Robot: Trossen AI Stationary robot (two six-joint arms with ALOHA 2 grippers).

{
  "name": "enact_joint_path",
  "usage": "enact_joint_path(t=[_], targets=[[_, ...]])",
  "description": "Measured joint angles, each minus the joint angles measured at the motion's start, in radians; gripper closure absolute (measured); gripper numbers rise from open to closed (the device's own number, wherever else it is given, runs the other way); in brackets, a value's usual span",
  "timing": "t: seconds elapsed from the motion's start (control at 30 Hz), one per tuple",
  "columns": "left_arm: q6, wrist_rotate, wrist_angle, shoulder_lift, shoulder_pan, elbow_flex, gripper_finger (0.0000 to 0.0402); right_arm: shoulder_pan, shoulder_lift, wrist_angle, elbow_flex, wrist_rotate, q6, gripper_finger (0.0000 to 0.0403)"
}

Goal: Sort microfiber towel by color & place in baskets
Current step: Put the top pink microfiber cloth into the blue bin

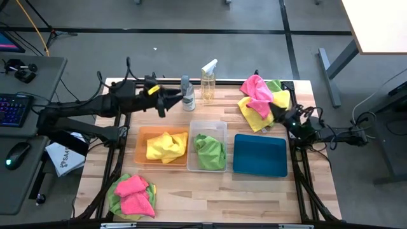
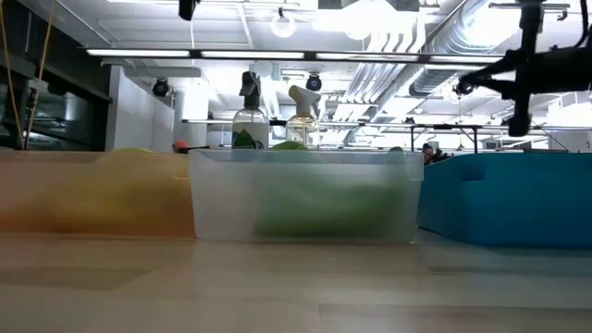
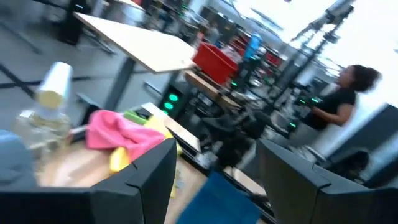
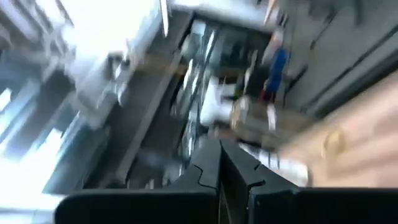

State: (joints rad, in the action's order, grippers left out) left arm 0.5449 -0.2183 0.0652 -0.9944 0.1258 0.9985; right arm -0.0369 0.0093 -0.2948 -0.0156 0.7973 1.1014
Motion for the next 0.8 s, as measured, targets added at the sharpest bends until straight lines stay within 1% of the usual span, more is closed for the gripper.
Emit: enact_joint_path(t=[0.03, 0.1, 0.17, 0.23, 0.3, 0.33, 0.37, 0.43, 0.5, 0.6, 0.7, 0.73, 0.8], targets=[[-0.003, -0.015, 0.0, -0.001, 0.006, 0.0, 0.0193, 0.0, 0.0, -0.027, -0.006, 0.021, -0.017, 0.0402], [-0.005, -0.026, 0.0, -0.001, 0.023, 0.0, 0.0193, 0.0, 0.0, -0.09, -0.02, 0.025, -0.073, 0.0402], [-0.005, -0.019, 0.0, -0.001, 0.043, 0.0, 0.0193, 0.0, 0.004, -0.146, -0.035, 0.022, -0.135, 0.0402], [-0.025, 0.003, 0.002, -0.001, 0.063, 0.0, 0.0193, 0.002, 0.021, -0.207, -0.068, 0.021, -0.242, 0.0402], [-0.06, 0.023, 0.009, -0.001, 0.087, 0.0, 0.0193, 0.016, 0.054, -0.219, -0.125, 0.015, -0.367, 0.0402], [-0.08, 0.031, 0.011, -0.001, 0.101, 0.0, 0.0193, 0.025, 0.081, -0.194, -0.161, 0.015, -0.402, 0.0402], [-0.097, 0.034, 0.013, -0.001, 0.118, 0.0, 0.0193, 0.037, 0.111, -0.144, -0.202, 0.017, -0.415, 0.0402], [-0.127, 0.041, 0.019, -0.001, 0.156, 0.0, 0.0193, 0.065, 0.177, 0.01, -0.299, 0.018, -0.433, 0.0402], [-0.148, 0.081, 0.02, -0.001, 0.201, 0.0, 0.0193, 0.091, 0.258, 0.162, -0.404, 0.013, -0.446, 0.0402], [-0.155, 0.203, 0.026, 0.003, 0.274, 0.0, 0.0193, 0.126, 0.404, 0.317, -0.549, -0.003, -0.448, 0.0402], [-0.173, 0.316, 0.072, 0.026, 0.342, 0.0, 0.0193, 0.168, 0.546, 0.466, -0.68, -0.042, -0.469, 0.0402], [-0.184, 0.337, 0.102, 0.035, 0.36, 0.0, 0.0193, 0.19, 0.588, 0.524, -0.717, -0.047, -0.441, 0.0402], [-0.207, 0.359, 0.175, 0.053, 0.392, 0.0, 0.0193, 0.251, 0.678, 0.686, -0.792, -0.065, -0.323, 0.0402]])
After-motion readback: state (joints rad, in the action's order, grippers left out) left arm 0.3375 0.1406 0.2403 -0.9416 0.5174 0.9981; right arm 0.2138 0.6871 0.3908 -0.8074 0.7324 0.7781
